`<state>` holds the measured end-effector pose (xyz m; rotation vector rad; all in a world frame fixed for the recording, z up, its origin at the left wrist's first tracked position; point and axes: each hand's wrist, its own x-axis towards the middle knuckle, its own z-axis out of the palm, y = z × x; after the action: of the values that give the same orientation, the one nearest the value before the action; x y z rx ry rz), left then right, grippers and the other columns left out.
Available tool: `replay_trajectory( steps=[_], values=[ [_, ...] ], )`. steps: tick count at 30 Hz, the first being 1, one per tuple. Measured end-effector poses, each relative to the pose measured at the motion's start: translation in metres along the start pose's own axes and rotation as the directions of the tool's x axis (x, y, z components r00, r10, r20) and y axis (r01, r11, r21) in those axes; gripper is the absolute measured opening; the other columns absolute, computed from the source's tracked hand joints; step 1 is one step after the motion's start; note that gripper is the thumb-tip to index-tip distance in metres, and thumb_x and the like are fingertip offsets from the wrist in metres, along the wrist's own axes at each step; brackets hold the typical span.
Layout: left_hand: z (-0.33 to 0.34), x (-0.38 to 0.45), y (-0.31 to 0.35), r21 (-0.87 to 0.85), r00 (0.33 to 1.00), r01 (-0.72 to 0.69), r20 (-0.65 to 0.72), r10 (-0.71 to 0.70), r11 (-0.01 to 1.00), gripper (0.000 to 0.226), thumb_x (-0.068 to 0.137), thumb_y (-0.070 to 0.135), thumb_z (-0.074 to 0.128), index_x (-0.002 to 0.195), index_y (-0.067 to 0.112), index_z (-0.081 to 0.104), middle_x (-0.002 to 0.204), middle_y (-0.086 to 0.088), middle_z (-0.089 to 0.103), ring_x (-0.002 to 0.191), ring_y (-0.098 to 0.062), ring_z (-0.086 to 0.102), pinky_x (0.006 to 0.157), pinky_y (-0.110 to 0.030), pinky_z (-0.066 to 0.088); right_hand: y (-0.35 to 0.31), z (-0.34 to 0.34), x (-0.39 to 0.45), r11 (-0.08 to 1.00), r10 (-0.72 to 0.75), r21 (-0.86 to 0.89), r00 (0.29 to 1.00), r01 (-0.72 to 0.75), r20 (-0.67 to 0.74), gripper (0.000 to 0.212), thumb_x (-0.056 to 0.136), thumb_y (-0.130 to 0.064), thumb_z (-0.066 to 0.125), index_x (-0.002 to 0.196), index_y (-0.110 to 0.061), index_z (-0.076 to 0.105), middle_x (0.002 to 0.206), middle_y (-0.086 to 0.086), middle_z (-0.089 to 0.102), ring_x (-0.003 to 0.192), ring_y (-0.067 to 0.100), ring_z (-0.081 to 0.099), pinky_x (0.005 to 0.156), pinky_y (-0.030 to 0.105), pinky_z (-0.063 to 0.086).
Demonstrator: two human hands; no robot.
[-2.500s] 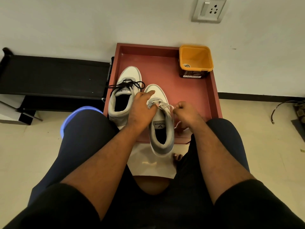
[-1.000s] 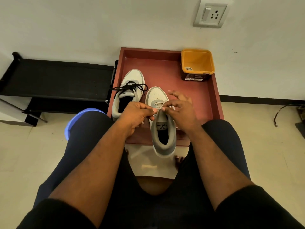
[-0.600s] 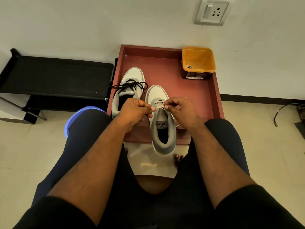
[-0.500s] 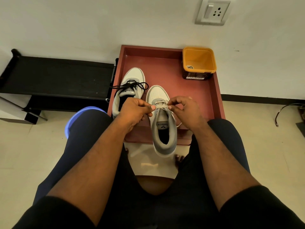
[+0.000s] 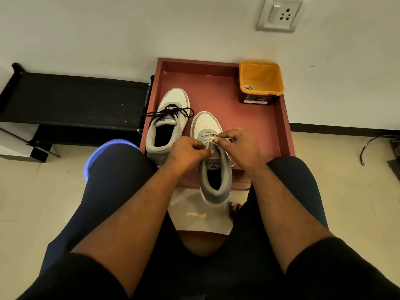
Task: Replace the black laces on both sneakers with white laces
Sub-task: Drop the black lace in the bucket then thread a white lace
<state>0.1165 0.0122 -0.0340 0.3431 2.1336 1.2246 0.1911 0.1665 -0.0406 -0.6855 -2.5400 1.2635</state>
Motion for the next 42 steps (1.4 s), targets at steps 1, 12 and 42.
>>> replay_trajectory(
  steps=[1,12,42],
  values=[
    [0.003,0.001,0.000,0.010,1.000,-0.012,-0.007,0.012,1.000,0.014,0.079,0.019,0.075,0.083,0.006,0.074,0.072,-0.014,0.070,0.057,-0.018,0.063,0.061,-0.033,0.056,0.000,0.002,-0.001,1.000,0.022,-0.017,1.000,-0.021,0.019,0.017,0.084,-0.025,0.072,0.098,-0.018,0.077,0.092,-0.005,0.069,0.082,0.000,0.060,0.073,0.011,0.047],
    [-0.009,0.012,-0.001,-0.287,0.975,0.218,0.096,-0.198,0.933,0.017,0.086,-0.007,0.059,0.087,0.006,0.069,0.079,-0.008,0.066,0.069,-0.016,0.060,0.053,-0.023,0.048,-0.004,0.024,-0.009,0.994,0.020,-0.109,0.999,-0.015,0.044,0.016,0.084,-0.023,0.064,0.086,-0.018,0.079,0.084,0.000,0.071,0.072,0.015,0.063,0.067,0.037,0.054],
    [-0.031,0.007,0.025,-0.851,0.910,-0.170,-0.330,-0.253,0.497,0.022,0.105,0.013,0.031,0.090,0.016,0.046,0.087,-0.014,0.069,0.068,-0.021,0.069,0.062,-0.032,0.059,0.000,0.017,-0.009,0.968,0.001,-0.248,0.994,-0.028,-0.107,0.028,0.081,-0.020,0.070,0.104,-0.036,0.070,0.107,-0.016,0.046,0.106,0.011,0.033,0.085,0.030,0.020]
  ],
)
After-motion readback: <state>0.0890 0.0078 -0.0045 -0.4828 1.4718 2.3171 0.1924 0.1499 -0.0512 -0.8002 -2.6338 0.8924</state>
